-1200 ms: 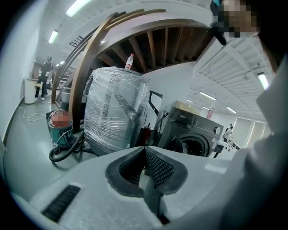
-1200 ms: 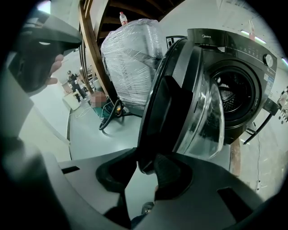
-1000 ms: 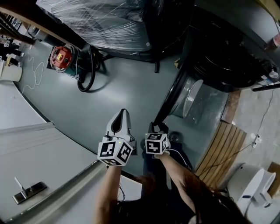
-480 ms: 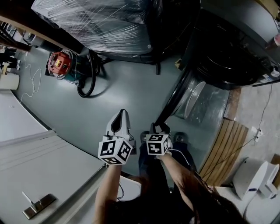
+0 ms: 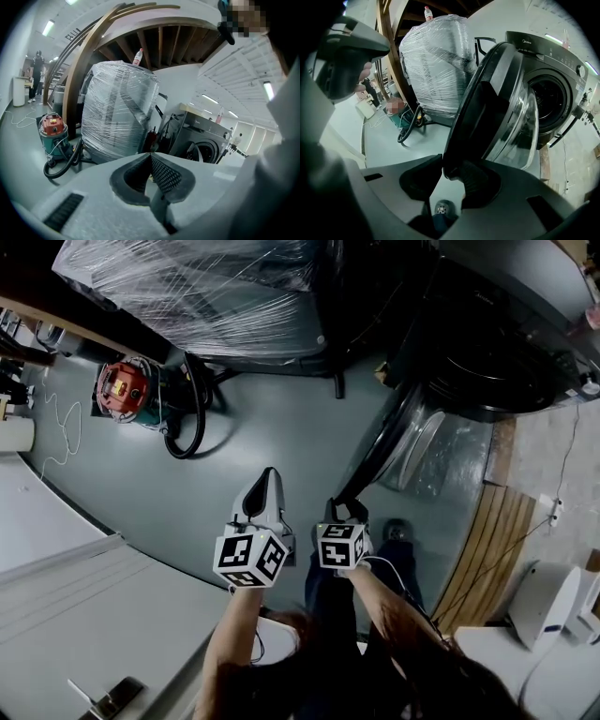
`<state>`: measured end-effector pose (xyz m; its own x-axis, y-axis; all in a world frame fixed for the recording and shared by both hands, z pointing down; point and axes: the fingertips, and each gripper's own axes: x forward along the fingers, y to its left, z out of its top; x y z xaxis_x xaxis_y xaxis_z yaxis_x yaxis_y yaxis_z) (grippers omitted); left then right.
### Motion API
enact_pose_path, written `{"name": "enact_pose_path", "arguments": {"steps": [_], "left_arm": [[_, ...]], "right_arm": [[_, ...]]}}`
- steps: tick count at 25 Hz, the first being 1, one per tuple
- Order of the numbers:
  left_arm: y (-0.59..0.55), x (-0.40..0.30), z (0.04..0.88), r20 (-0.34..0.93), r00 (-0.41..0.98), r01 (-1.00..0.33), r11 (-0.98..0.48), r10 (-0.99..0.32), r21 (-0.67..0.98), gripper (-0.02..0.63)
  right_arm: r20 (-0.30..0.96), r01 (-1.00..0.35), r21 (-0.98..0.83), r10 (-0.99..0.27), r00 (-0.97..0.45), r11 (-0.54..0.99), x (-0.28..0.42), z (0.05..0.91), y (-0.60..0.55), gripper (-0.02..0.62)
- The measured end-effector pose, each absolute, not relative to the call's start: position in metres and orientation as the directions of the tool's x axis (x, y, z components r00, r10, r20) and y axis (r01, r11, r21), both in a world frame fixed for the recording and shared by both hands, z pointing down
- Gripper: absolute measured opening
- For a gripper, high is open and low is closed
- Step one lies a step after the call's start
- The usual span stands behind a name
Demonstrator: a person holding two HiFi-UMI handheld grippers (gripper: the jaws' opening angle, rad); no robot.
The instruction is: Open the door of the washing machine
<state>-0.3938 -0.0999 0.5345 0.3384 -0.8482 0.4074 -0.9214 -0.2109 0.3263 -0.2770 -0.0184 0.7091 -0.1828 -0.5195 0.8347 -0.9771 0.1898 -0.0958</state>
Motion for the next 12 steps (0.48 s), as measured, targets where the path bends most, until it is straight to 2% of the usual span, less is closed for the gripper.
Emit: {"name": "enact_pose_path", "arguments": {"steps": [12], "left_arm": [[-0.12, -0.422, 0.541, 0.409, 0.366, -0.914, -0.239, -0.836, 0.329, 0.014]], "right_arm": [[0.822, -0.987, -0.099, -0.548, -0.151, 0.124, -0.307, 0.71, -0.044, 0.115]]}}
